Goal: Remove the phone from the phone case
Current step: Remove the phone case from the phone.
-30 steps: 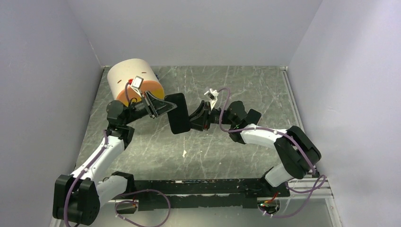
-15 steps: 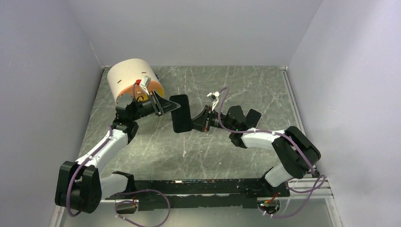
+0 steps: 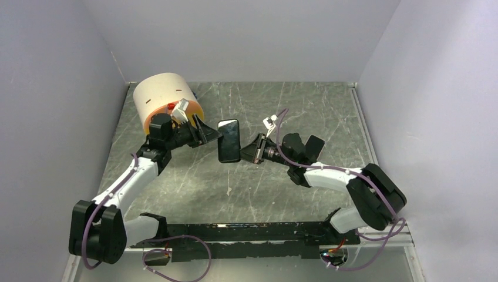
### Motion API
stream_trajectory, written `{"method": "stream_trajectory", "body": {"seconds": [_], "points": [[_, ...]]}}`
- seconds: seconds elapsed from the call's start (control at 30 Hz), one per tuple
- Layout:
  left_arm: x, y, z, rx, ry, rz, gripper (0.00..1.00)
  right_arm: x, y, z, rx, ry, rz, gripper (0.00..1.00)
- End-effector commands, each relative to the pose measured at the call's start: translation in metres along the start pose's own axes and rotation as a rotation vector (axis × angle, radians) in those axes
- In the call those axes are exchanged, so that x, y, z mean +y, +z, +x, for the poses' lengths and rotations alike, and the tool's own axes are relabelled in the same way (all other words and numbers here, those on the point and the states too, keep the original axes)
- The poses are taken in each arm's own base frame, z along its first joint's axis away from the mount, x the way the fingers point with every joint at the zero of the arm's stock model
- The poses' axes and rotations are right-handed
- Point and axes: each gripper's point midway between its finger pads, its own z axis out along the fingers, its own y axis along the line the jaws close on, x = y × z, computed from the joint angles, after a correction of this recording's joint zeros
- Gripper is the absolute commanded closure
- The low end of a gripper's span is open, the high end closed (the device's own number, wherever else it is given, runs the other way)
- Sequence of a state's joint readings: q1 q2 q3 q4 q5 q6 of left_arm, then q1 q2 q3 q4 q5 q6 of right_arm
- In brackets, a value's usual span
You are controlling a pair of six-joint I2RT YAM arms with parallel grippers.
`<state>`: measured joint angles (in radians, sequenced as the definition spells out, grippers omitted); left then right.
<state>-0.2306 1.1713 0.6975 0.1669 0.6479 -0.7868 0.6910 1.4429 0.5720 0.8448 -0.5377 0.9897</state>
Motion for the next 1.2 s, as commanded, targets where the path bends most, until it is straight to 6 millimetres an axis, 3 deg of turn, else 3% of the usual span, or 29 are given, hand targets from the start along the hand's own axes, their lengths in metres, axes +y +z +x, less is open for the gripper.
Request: {"method": "stream_trajectory", "body": {"seconds": [0.0,0.13,0.33,0.5,0.67,0.77,0.83,1.17], "points": [[-0.014,-0.018,-0.027,-0.072,0.179,-0.080,0.31,0.009,-0.005,-0.026,-0.110,0.040,0.058,1.00],[-0.022,-0.030,-0.027,-0.049,0.267,-0.118,0.27,0.003,-0.008,-0.028,-0.114,0.084,0.128,1.00],[-0.036,-0.034,-0.005,0.096,0.372,-0.155,0.27,0.001,-0.008,-0.028,-0.087,0.170,0.197,1.00],[-0.056,-0.034,0.014,0.174,0.578,-0.144,0.27,-0.003,-0.012,-0.029,-0.109,0.243,0.248,1.00],[-0.066,-0.029,0.026,0.202,0.787,-0.074,0.27,-0.002,-0.011,-0.028,-0.101,0.291,0.256,1.00],[-0.068,-0.023,0.043,0.236,0.961,-0.010,0.27,0.003,-0.010,-0.029,-0.098,0.329,0.253,1.00],[-0.065,-0.019,0.049,0.229,1.056,0.003,0.30,0.004,-0.011,-0.030,-0.097,0.343,0.263,1.00],[-0.065,-0.020,0.046,0.038,1.289,0.062,0.33,0.014,-0.012,-0.035,-0.109,0.362,0.246,1.00]]}}
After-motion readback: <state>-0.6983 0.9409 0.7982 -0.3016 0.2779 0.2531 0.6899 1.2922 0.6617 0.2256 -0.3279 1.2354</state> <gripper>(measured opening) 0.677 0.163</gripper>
